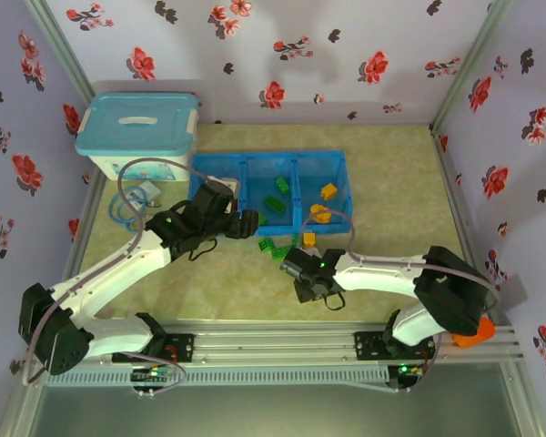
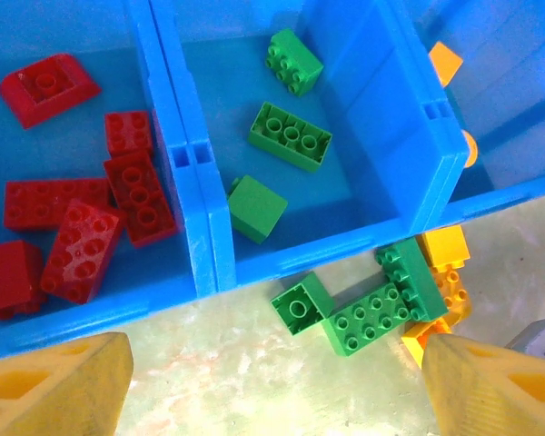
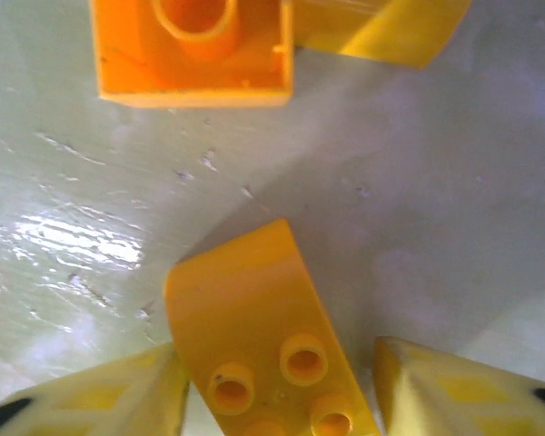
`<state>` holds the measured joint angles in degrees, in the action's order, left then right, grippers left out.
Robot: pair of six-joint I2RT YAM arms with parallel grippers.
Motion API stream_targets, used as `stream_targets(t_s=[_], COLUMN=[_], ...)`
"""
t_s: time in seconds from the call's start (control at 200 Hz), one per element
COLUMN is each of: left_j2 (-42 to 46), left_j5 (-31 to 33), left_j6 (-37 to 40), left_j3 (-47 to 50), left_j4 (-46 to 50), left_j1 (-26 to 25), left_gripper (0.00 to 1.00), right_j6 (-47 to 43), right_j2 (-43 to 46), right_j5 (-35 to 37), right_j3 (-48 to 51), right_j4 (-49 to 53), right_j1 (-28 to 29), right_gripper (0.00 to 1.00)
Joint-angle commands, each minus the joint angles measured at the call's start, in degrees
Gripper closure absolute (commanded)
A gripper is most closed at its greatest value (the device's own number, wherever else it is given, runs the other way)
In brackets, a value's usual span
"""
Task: Sort the legos into containers by color
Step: Pick up the lego from the bottom-center of the table.
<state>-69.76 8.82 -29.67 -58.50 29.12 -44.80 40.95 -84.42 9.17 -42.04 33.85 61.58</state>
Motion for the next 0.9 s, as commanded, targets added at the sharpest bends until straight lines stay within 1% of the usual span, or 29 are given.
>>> stream_targets(t_s=[0.0, 0.11, 0.225, 0.26, 0.3, 0.405, 0.535, 0.545, 0.575, 0.755, 0.895], left_j2=[1.6, 2.2, 3.6, 4.1, 4.6, 5.2, 5.6, 5.6, 5.6, 6.4, 6.0], left_j5=[0.6, 0.7, 0.5, 0.4, 0.1, -0.6, 0.3, 0.6, 1.2, 3.1, 3.0], left_j6=[-1.3, -1.4, -1.1, -1.1, -1.3, -1.9, -2.5, -2.6, -2.8, -5.3, -8.3], left_j3=[1.3, 1.8, 3.5, 4.3, 5.1, 7.1, 10.0, 10.3, 10.9, 14.8, 18.3], left_j4=[-1.5, -1.6, -2.9, -3.2, -3.3, -2.4, -1.6, -1.5, -1.0, -1.1, -4.3], left_j1=[-0.2, -0.2, -0.4, -0.4, -0.5, -1.0, -3.5, -3.7, -4.4, -8.7, -11.2], left_gripper=[0.17, 0.18, 0.18, 0.18, 0.18, 0.19, 0.20, 0.20, 0.20, 0.20, 0.20], right_j6=[1.4, 1.9, 2.1, 1.3, 0.2, -3.0, -6.6, -7.0, -7.7, -10.9, -12.3], right_j2=[-1.6, -1.7, 0.5, 1.6, 2.8, 4.7, 5.9, 5.9, 5.6, 0.8, -4.3], right_j5=[4.3, 6.4, 9.6, 9.6, 11.3, 11.1, 10.3, 8.9, 7.5, 2.6, 1.6], right_j3=[-1.6, -3.3, -6.8, -8.0, -9.5, -13.9, -17.9, -18.0, -18.7, -22.9, -26.5], right_j4=[4.4, 4.6, 5.4, 5.3, 5.3, 5.5, 5.1, 5.0, 4.8, 3.7, 3.9], right_j1=[0.8, 0.8, 0.6, 0.3, -0.6, -4.8, -11.8, -12.4, -14.2, -22.6, -26.1], right_gripper=[0.56, 0.67, 0.71, 0.71, 0.71, 0.71, 0.70, 0.70, 0.70, 0.68, 0.68])
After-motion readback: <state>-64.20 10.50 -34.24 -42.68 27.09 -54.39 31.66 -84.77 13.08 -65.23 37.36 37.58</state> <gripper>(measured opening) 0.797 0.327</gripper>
